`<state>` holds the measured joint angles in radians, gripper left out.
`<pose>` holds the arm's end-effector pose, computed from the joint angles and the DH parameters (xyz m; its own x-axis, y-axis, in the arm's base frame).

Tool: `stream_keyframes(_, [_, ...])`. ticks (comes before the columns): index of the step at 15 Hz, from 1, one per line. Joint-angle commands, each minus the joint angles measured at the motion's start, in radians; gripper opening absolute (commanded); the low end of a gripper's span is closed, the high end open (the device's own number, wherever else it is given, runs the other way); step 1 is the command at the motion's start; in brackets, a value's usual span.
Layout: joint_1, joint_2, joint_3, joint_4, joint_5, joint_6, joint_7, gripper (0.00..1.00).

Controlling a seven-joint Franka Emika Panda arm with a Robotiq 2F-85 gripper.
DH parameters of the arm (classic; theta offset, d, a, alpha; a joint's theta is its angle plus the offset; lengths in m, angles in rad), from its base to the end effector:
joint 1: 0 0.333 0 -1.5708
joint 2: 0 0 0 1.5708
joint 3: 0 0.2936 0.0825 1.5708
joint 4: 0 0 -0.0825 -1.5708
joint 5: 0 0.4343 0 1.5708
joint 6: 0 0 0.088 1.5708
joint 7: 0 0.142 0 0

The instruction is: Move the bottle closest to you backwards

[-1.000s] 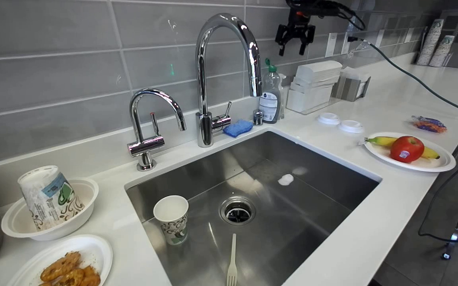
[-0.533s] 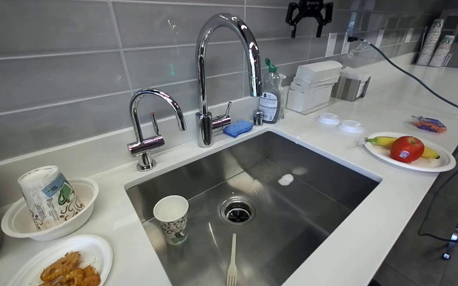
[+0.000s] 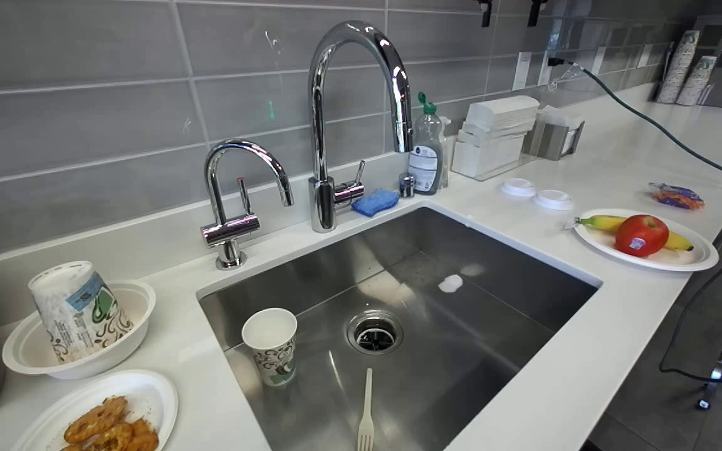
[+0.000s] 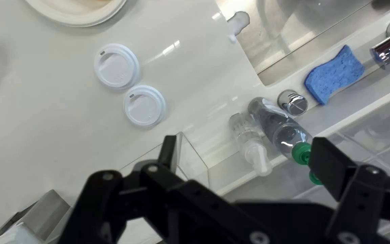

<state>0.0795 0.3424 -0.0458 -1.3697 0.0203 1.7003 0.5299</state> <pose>0.7035 0.0302 0.4595 0.8792 -0.4762 -0.0123 -0.4762 -0.8793 0.0017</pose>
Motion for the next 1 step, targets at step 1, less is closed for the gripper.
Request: stream_keyframes(1, [-0.003, -0.009, 0.006, -0.010, 0.000, -0.003, -0.001, 1.00])
